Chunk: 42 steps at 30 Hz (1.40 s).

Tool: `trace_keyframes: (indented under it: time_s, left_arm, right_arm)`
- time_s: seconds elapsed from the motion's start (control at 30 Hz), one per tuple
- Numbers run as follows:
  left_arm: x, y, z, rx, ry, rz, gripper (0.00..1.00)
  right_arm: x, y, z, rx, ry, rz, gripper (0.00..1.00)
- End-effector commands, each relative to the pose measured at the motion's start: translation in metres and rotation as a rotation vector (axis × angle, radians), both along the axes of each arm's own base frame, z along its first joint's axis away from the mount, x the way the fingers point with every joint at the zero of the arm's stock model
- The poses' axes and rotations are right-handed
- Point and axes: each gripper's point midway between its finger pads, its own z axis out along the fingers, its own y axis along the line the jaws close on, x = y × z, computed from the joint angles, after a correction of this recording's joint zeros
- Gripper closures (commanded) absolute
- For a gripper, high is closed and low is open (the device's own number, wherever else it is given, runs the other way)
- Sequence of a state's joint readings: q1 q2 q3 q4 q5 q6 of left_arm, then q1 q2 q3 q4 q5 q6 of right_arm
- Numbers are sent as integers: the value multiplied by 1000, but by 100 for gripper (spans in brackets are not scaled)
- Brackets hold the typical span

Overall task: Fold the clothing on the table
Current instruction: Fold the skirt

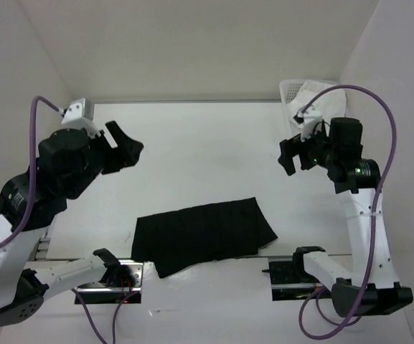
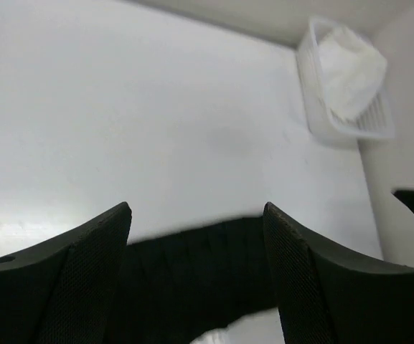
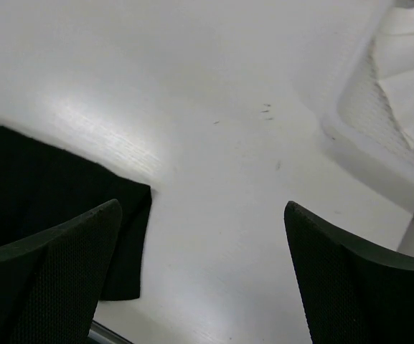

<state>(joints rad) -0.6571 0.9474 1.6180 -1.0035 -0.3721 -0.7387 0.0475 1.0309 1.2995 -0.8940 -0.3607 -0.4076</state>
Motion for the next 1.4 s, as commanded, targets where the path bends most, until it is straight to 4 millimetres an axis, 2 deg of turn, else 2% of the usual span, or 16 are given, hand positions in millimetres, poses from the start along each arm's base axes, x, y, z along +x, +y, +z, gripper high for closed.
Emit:
trace_keyframes:
  time_s: [0.0,0.13,0.27,0.3,0.37,0.4,0.43,0.47,0.5,0.63,0.8,0.97,1.0,1.1,1.33,1.37]
  left_arm:
    - [30,40,40,131,-147,232,19]
    - [42,58,42,174,-146,380,18]
    - [51,69,18,226,-109,488,18]
    - [58,66,9,247,-100,502,18]
    - [68,58,16,224,-155,486,17]
    - [74,44,3,235,-156,411,17]
    - [78,36,3,259,-185,355,17]
    - [81,28,22,191,-268,328,17]
    - [84,20,20,175,-275,300,17]
    - [80,14,13,192,-262,237,15]
    - [48,53,2,239,-337,285,14]
    - [54,50,-52,351,-332,247,1]
    - [58,48,-83,416,-289,226,1]
    - [64,52,-134,508,-216,240,1]
    - [51,76,-150,404,-421,365,0]
    - [49,79,-181,448,-397,350,0]
  right_arm:
    - [7,-28,18,76,-57,-170,2]
    - [4,-53,3,67,-50,-324,2]
    - [3,-69,6,99,-73,-429,2]
    - [3,-72,10,117,-79,-452,2]
    - [2,-71,19,138,-98,-462,2]
    - [3,-70,27,164,-115,-473,2]
    - [1,-67,30,173,-126,-457,2]
    - [2,-66,37,185,-144,-461,2]
    - [0,-65,40,194,-153,-464,2]
    - [-6,-60,51,208,-183,-438,2]
    - [-15,-56,41,186,-186,-400,2]
    - [-12,-47,30,203,-178,-344,2]
    - [-11,-44,27,211,-173,-329,2]
    - [-13,-38,20,220,-164,-292,2]
    - [-27,-33,31,209,-236,-255,2]
    - [-28,-33,28,201,-236,-251,2]
